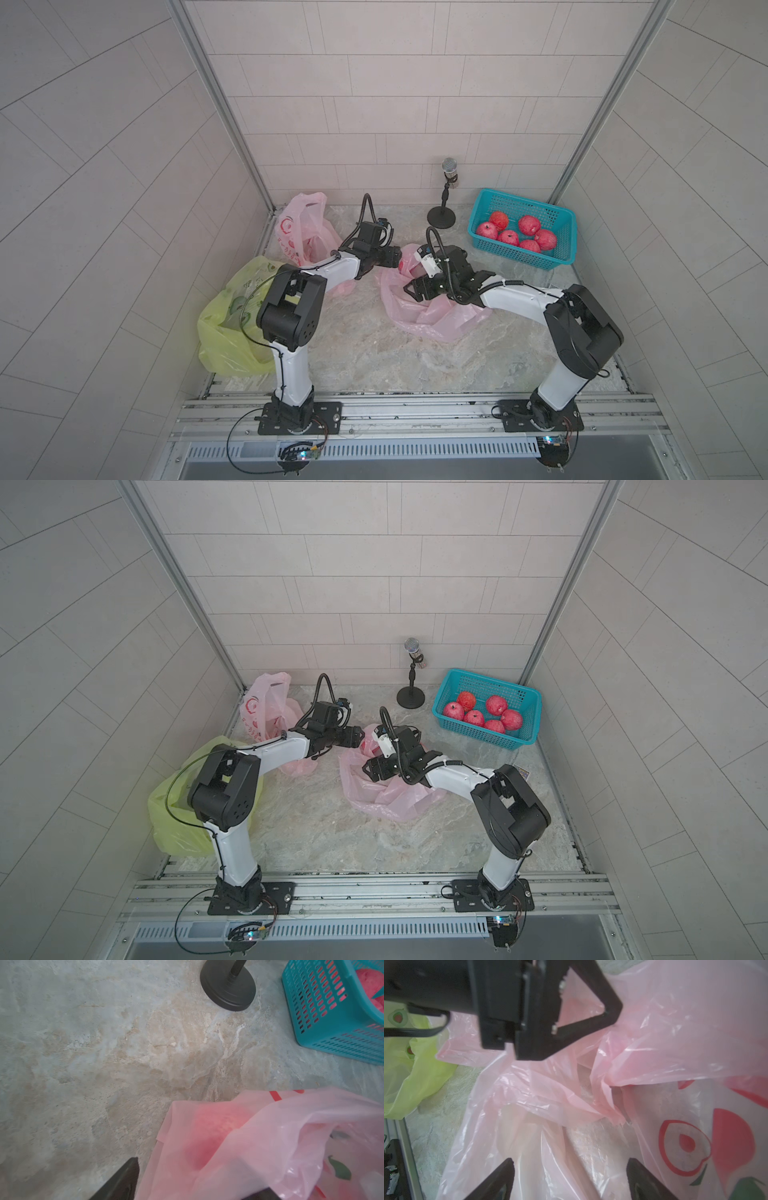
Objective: Untie the knot of a plastic bag & take out the apple
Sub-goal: Adjust the apple in the plastic bag.
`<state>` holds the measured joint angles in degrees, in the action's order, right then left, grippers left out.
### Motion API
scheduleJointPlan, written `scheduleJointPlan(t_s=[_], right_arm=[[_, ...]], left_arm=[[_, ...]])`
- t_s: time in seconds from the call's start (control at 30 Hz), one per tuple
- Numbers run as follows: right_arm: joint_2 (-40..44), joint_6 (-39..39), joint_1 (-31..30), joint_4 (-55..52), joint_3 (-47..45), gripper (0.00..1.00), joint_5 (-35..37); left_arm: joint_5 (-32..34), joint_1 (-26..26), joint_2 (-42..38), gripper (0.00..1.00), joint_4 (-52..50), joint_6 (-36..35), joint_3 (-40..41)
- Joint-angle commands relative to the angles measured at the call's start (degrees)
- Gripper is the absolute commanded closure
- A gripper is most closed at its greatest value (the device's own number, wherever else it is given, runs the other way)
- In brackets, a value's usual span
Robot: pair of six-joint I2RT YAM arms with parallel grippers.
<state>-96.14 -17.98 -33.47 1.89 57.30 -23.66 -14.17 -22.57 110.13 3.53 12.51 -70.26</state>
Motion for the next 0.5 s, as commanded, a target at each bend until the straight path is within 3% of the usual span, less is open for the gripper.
scheduleJointPlan(t_s=[0.0,0.2,0.47], right_arm=[[3.11,1.36,-0.35,-2.40,-0.78,0.15,-1.82],[6.97,1.87,-0.29,-4.70,-1.25,0.15,-2.15],[8.64,0.17,1.64,-5.19,-0.97,0.17,-1.91]], left_arm=[[1.98,-0.19,1.78,0.24,11.95,3.56,0.26],[-0.57,-0.29,8.96,0.30,11.63,5.36,-4.35],[-2.79,-1.38,15.11,0.44,-0.15,3.41,-9.59]])
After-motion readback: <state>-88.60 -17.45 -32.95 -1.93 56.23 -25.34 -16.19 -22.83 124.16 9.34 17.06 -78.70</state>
